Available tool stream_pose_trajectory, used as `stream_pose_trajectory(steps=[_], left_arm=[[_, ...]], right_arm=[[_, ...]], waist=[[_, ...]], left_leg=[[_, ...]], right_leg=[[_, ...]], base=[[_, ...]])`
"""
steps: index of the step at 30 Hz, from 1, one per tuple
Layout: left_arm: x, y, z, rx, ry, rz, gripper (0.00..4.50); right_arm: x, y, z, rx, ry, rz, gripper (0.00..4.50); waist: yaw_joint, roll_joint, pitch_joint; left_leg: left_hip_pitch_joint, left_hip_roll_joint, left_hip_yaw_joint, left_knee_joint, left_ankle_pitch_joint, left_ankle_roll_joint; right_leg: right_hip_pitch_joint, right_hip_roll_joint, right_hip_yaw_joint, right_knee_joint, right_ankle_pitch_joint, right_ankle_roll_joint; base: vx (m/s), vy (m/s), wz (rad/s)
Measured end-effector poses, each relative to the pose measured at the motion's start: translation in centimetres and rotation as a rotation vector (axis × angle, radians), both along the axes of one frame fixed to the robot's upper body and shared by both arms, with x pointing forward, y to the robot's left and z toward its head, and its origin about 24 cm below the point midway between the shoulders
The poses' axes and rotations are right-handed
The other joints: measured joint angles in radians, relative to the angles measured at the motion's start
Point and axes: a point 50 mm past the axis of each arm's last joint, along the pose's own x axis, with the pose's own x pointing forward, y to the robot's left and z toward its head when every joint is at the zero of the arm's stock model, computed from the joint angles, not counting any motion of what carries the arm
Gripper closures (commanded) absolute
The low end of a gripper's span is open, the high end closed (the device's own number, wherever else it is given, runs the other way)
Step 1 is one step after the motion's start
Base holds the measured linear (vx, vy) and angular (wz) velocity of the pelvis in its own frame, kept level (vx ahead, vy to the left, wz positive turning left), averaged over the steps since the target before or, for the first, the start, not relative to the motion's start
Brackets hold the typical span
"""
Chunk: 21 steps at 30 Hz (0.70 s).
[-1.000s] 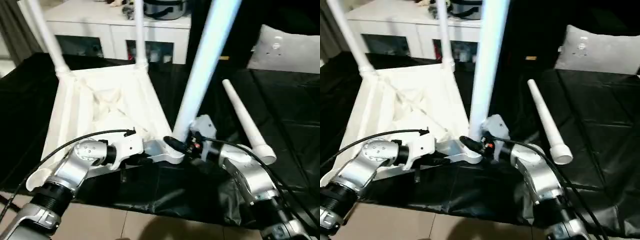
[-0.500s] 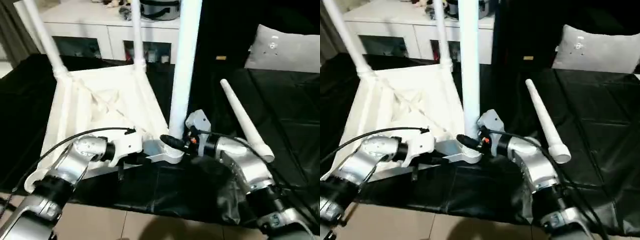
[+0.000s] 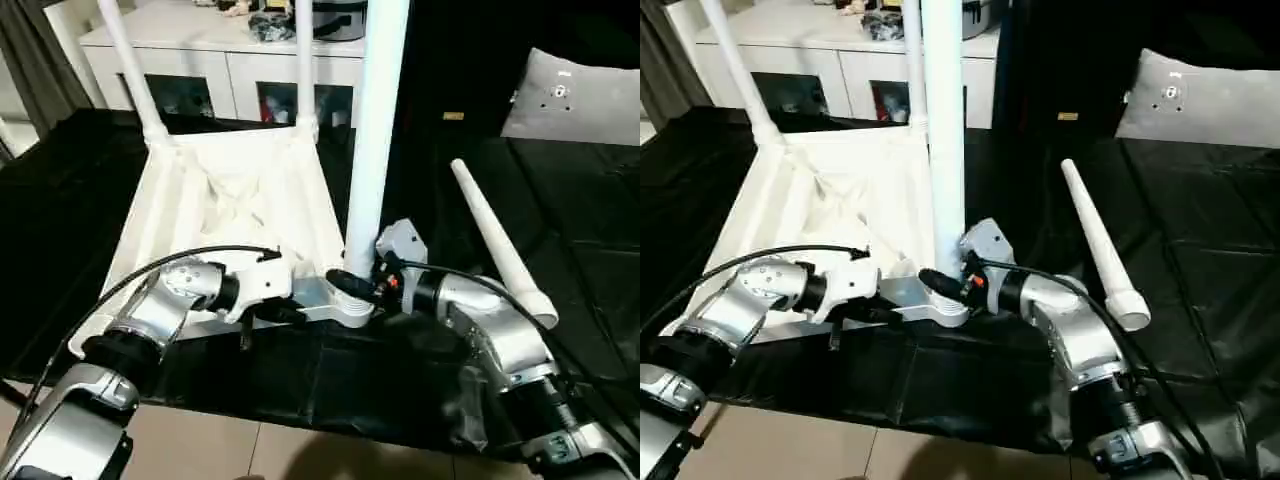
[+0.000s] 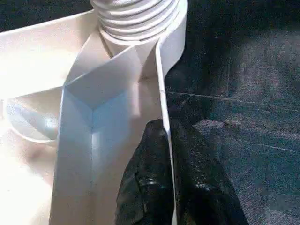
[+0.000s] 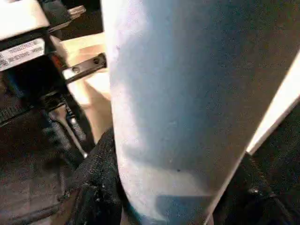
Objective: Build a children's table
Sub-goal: Insert table leg to table base
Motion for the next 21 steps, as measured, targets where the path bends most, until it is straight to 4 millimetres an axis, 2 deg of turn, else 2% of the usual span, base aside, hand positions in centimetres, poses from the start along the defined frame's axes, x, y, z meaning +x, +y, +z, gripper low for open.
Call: stream_pose_trajectory(steps=[2, 4, 5, 10, 16, 21], left_arm=[[-0.1, 0.2, -0.2, -0.018, 0.005, 0.055, 4.5], [-1.1, 0.6, -0.5, -0.051, 0.01, 0.134, 4.5], [-1.7, 0.6, -0.6, -0.063, 0.014, 0.159, 4.5], [-4.1, -0.3, -0.8, -0.122, 0.02, 0.276, 4.5], [-4.6, -3.2, -0.6, -0.13, -0.007, 0.371, 4.5], [-4.5, -3.7, -0.4, -0.099, -0.038, 0.367, 4.5]], right_arm=[[0.1, 0.5, -0.1, 0.001, -0.009, -0.049, 2.59], [-0.1, 1.2, -0.3, 0.025, -0.012, -0.093, 2.59], [-0.2, 1.6, -0.4, 0.036, -0.012, -0.101, 2.59], [0.0, 2.1, -0.2, 0.061, -0.029, -0.138, 2.59], [0.9, 1.5, -0.1, 0.048, -0.035, -0.214, 2.59], [0.9, 1.3, -0.1, 0.05, -0.037, -0.235, 2.59]], waist=[[-0.007, 0.001, 0.001], [-0.02, 0.0, 0.0], [-0.029, 0.0, 0.0], [-0.054, -0.005, -0.001], [-0.045, -0.009, -0.002], [-0.043, -0.012, -0.003]], left_leg=[[0.001, -0.001, 0.0, -0.001, 0.0, 0.0], [0.003, -0.001, 0.0, -0.002, 0.0, 0.0], [0.003, -0.001, 0.0, -0.002, 0.0, 0.0], [0.0, -0.002, 0.001, -0.007, -0.001, -0.001], [-0.001, -0.002, 0.002, -0.012, -0.001, -0.001], [-0.003, -0.002, 0.002, -0.013, -0.001, -0.001]], right_leg=[[0.0, 0.0, 0.001, 0.0, 0.0, 0.0], [0.0, 0.0, 0.001, 0.0, 0.0, 0.0], [-0.001, 0.0, 0.001, -0.001, 0.0, 0.001], [-0.003, 0.0, 0.002, -0.007, -0.001, 0.001], [-0.003, 0.0, 0.001, -0.01, -0.001, 0.002], [-0.003, 0.001, 0.001, -0.015, -0.001, 0.002]], base=[[0.0, 0.0, 0.0], [0.0, 0.0, 0.0], [0.0, 0.0, 0.0], [0.0, 0.0, 0.0], [0.0, 0.0, 0.0], [0.0, 0.0, 0.0]])
